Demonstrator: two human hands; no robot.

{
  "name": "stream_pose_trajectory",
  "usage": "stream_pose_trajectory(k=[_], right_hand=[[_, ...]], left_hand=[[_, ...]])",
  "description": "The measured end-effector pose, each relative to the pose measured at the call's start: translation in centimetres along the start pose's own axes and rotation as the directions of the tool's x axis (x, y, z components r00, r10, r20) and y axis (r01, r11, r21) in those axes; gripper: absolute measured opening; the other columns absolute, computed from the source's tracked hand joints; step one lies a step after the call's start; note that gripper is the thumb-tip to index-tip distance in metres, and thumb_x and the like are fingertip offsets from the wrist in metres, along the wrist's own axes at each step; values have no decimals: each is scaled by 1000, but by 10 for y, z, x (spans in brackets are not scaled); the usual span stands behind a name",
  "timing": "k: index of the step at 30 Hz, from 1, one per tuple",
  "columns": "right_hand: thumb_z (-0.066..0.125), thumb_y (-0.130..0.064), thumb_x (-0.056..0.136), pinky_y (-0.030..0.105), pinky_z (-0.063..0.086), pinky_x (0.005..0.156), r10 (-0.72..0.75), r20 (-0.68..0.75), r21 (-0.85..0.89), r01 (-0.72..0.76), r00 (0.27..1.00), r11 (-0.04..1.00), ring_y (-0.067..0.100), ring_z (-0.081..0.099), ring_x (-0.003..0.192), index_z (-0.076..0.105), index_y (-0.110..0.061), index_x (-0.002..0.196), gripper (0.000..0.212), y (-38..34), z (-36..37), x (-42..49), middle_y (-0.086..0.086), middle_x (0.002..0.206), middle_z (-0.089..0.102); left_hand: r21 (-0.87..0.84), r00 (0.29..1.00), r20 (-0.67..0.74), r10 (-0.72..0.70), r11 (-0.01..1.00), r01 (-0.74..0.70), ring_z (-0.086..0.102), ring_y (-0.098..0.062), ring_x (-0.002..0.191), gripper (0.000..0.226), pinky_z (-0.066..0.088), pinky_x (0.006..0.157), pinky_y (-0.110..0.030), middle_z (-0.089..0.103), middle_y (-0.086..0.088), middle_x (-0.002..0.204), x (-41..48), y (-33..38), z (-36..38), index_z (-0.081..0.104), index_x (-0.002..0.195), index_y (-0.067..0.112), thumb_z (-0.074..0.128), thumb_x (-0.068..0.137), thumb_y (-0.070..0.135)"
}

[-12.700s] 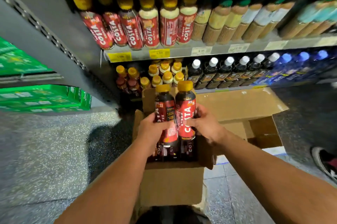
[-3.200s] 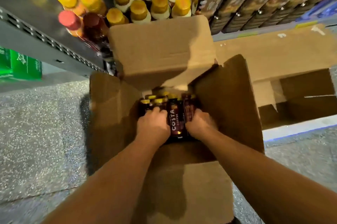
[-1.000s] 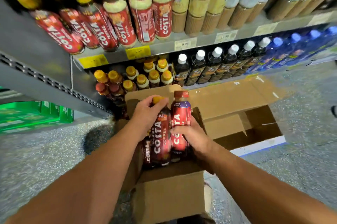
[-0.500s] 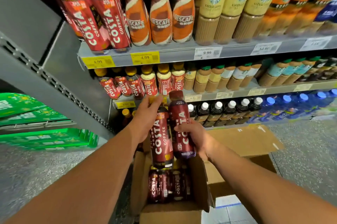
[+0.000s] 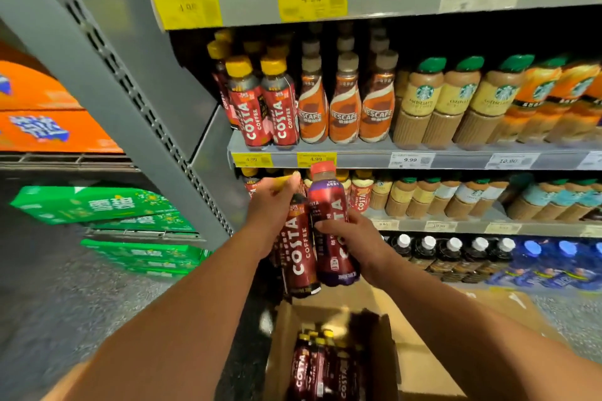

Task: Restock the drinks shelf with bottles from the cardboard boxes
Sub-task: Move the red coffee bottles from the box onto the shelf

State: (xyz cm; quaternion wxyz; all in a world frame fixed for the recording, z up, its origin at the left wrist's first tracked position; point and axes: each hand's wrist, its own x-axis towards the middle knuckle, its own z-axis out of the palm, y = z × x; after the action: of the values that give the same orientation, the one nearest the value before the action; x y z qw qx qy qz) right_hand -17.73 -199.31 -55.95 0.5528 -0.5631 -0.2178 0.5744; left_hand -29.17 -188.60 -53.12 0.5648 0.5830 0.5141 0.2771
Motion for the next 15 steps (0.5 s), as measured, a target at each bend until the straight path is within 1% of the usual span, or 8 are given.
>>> stream_pose_trajectory(k=[1,3,5,8,10,12,13,15], right_hand=[[70,-7,79,39,56,75,-4,1,4,4,1000,1000,29,71,88,60,-15,110,33,-5,3,1,11,98,73],[70,-7,79,40,56,75,-7,1,2,7,1000,1000,29,71,88,62,-14,109,32,-15,10,1,11,98,73],[68,-7,81,40,56,76,-18,-12,-8,18,1000,1000,29,71,88,65,-14,103,23,-24,18,3,11,98,73],[67,-5,81,38,56,75,-15,-35,-2,15,999,1000,29,71,87,69,-12,95,15,-33,31,5,13,97,74],[70,-7,79,38,55,77,-29,-55,-47,27,998,999,28,71,89,70,-12,96,18,-36,41,5,10,96,74],[72,-8,78,34,54,73,-44,-80,-83,38,996,996,24,71,88,71,-12,99,22,-40,51,5,6,94,75],[73,-8,77,32,52,70,-53,-88,-95,45,995,994,22,71,87,71,-11,100,23,-41,56,5,5,94,75],[74,-9,77,30,50,71,-72,-97,-111,61,993,992,20,69,89,70,-11,101,25,-46,67,6,4,96,74]], left_hand=[[4,1000,-16,7,1000,-7,65,-27,94,46,51,90,-52,68,-7,100,0,5,-3,59,87,26,58,65,67],[-14,999,-49,10,1000,-11,65,-29,93,44,51,88,-53,67,-7,97,2,15,-10,59,82,28,59,61,66],[-40,998,-65,12,999,-15,65,-29,94,35,52,87,-49,67,-6,97,4,26,-18,61,79,27,60,67,60],[-55,995,-65,79,995,-83,65,-24,93,21,52,88,-44,68,-1,94,11,36,-30,65,81,27,63,79,48],[-67,985,-101,141,987,-148,65,-17,84,13,54,81,-35,68,6,82,17,42,-39,65,79,28,65,84,40],[-91,971,-128,204,972,-216,64,-4,72,10,51,66,-19,65,14,74,20,52,-48,63,79,29,64,89,30],[-105,963,-141,229,964,-244,63,1,68,10,49,60,-14,65,16,74,21,59,-52,62,80,30,63,90,27],[-92,948,-181,263,955,-283,62,1,69,10,49,60,-12,65,14,77,28,70,-61,61,83,31,64,90,24]])
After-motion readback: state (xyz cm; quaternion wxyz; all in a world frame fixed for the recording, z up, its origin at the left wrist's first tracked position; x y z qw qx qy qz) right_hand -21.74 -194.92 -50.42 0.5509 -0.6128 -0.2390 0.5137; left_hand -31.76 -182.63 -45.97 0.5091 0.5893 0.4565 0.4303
